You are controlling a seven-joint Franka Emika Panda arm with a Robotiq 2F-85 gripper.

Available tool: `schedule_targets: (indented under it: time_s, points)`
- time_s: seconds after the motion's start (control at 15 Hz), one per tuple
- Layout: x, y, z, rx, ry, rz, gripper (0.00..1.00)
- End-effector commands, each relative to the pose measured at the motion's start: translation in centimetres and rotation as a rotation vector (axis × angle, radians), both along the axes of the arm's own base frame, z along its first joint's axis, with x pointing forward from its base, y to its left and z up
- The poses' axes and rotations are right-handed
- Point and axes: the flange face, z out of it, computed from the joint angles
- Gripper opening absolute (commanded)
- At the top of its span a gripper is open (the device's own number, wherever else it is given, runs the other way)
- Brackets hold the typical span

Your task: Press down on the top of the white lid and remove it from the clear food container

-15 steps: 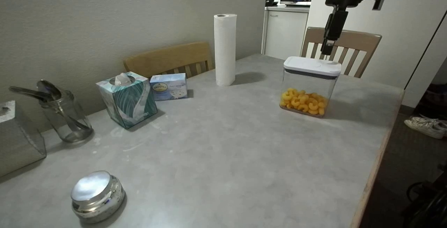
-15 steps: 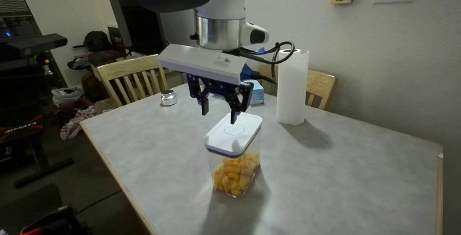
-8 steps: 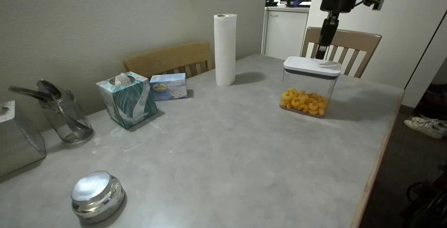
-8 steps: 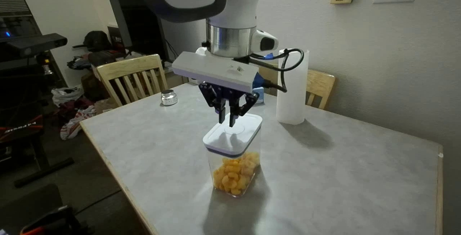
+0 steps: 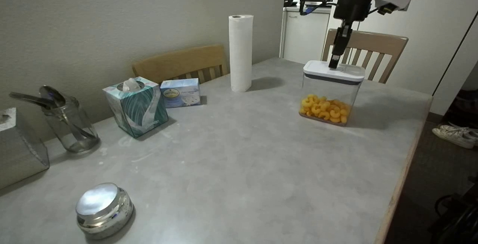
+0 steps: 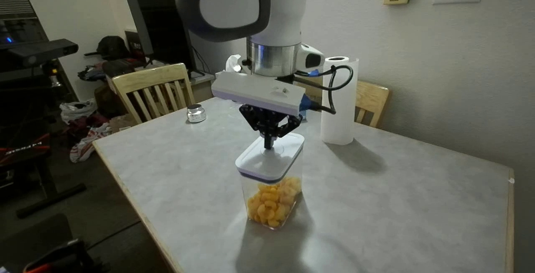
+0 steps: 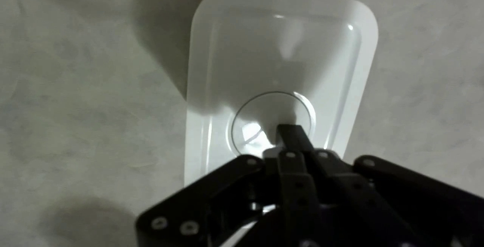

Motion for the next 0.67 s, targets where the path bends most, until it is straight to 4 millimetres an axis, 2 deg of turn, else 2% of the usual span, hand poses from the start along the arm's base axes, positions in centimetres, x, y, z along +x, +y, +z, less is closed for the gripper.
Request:
schedule_targets:
  time_s: [0.0, 0.27, 0.6]
  points:
    - [0.7, -0.8, -1.2, -0.005, 0.024, 0.003, 0.00]
    - [1.1, -1.1, -1.4, 0.008, 0.039, 0.005, 0.00]
    - [1.3, -0.7, -2.4, 0.054, 0.144, 0.037, 0.00]
